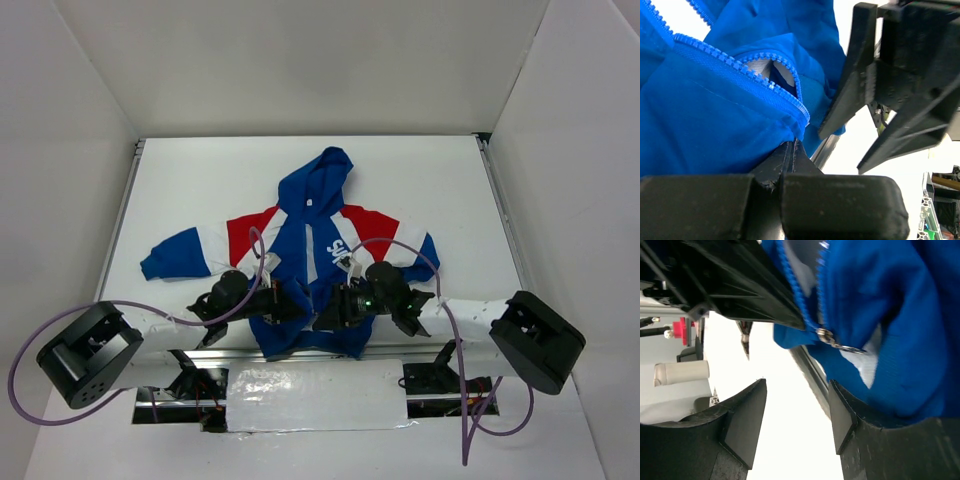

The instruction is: Zip up the jacket

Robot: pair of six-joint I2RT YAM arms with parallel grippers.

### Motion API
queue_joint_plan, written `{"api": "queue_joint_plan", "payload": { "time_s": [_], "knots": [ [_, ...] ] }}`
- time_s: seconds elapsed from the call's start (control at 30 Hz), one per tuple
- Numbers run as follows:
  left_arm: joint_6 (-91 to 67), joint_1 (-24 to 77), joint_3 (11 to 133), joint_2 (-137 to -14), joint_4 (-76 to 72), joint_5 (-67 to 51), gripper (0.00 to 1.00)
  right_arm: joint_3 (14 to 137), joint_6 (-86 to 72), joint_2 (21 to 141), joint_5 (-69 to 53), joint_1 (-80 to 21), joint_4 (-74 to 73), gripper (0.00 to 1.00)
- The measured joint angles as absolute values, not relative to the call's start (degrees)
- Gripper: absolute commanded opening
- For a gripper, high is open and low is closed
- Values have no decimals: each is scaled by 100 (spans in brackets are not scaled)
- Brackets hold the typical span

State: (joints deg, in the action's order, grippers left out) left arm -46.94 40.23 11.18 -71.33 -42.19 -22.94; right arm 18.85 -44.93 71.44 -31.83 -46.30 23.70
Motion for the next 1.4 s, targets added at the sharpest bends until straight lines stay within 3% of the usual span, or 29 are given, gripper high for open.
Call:
{"api": "queue_joint_plan", "payload": {
  "time_s": [0.27,0.7,0.9,1.07,1.4],
  "knots": [
    [-4689,4023,1118,-7091,-4198,-2298,0,1767,-4530,7454,-2952,-4637,2722,71],
    [-4696,4023,1081,-7063,-4204,-2381,0,1732,-4683,8106,-2781,-4637,3433,73],
    [-4700,4023,1081,-7061,-4209,-2436,0,1732,-4683,8204,-2792,-4637,3721,69],
    [-4700,4023,1081,-7063,-4226,-2438,0,1732,-4687,8243,-2904,-4637,3970,58],
    [-4733,4023,1081,-7194,-4375,-2484,0,1682,-4705,8265,-2939,-4637,4093,48]
  ]
}}
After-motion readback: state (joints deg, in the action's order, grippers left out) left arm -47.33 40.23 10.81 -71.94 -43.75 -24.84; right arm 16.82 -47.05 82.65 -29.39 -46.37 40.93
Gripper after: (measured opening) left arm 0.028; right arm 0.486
